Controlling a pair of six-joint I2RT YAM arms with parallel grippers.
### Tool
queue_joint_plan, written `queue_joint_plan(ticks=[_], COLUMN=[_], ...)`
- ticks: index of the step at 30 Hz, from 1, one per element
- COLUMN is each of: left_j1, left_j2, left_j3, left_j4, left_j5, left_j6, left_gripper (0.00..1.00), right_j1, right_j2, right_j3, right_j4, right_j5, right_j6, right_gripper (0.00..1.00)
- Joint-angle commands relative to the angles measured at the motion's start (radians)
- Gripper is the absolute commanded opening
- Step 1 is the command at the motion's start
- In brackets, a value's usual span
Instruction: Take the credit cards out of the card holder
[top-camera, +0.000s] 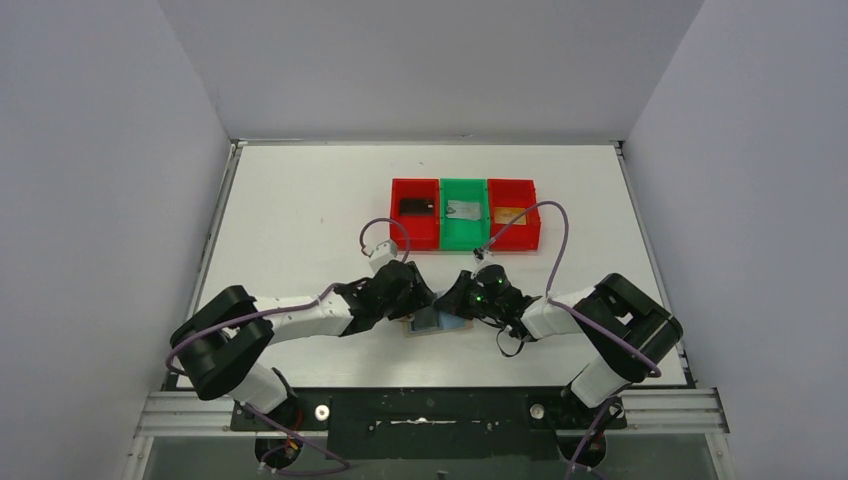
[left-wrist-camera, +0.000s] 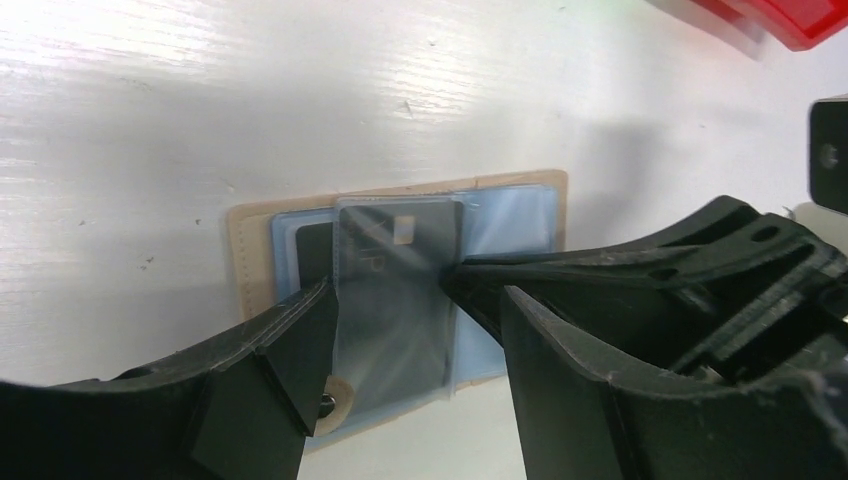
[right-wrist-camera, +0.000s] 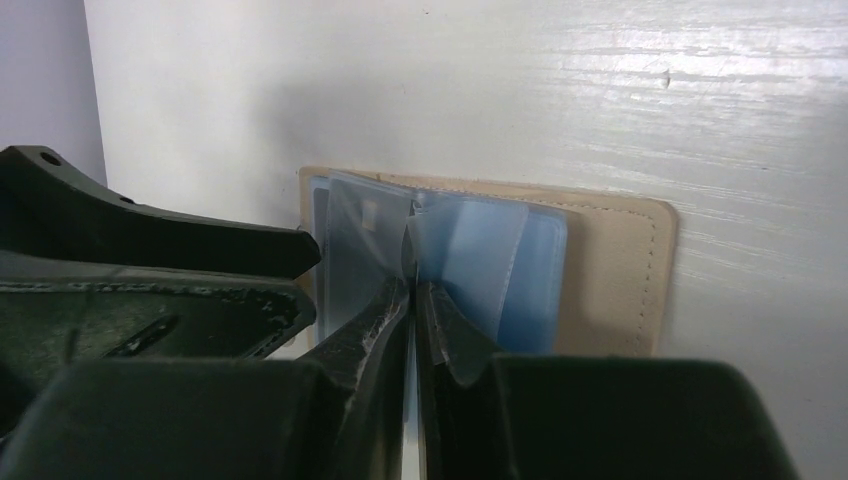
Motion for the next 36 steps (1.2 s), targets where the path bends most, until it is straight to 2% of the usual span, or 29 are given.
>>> queue_joint_plan(ticks=[1, 7, 12, 15, 24, 26, 31, 36], left_j1=[-0.002, -0.002, -0.009, -0.003, -0.003, -0.004, -0.003, 0.001], left_j2=[0.031, 0.06, 0.061, 0.06, 0.136, 0.133, 0.101, 0.027], left_j3=[0.022, 0.027, 0.064, 0.049, 0.081, 0.072, 0.023, -0.003], left_j4=[0.043, 0.023, -0.083, -0.041, -0.006, 0.008, 0.074, 0.092], left_j5=[-0.034, -0.059, -0.104, -0.065, 0.019, 0.026, 0.044, 0.016], left_j6=[-0.029, -0.033, -0.029, 0.008, 0.039, 0.033, 0.02, 0.021], left_gripper=[0.6, 0.6, 0.61, 0.61, 0.58, 0.56, 0.51, 0.54], right_j1=[-0.009, -0.011, -0.013, -0.014, -0.01, -0.009, -0.01, -0.027], right_j2=[0.029, 0.029, 0.031, 0.031, 0.015, 0.005, -0.018, -0.044], right_j3=[-0.033, -0.033, -0.033, -0.033, -0.01, 0.0, 0.017, -0.004], right_j4=[-0.082, -0.081, -0.076, -0.064, -0.106, -0.124, -0.157, -0.199], right_j5=[0.032, 0.028, 0.021, 0.012, 0.01, 0.01, 0.003, 0.065], right_j6=[-0.026, -0.024, -0.016, -0.015, -0.067, -0.08, -0.099, -0.061], right_gripper=[0.0, 0.0, 0.0, 0.01, 0.19, 0.16, 0.0, 0.0])
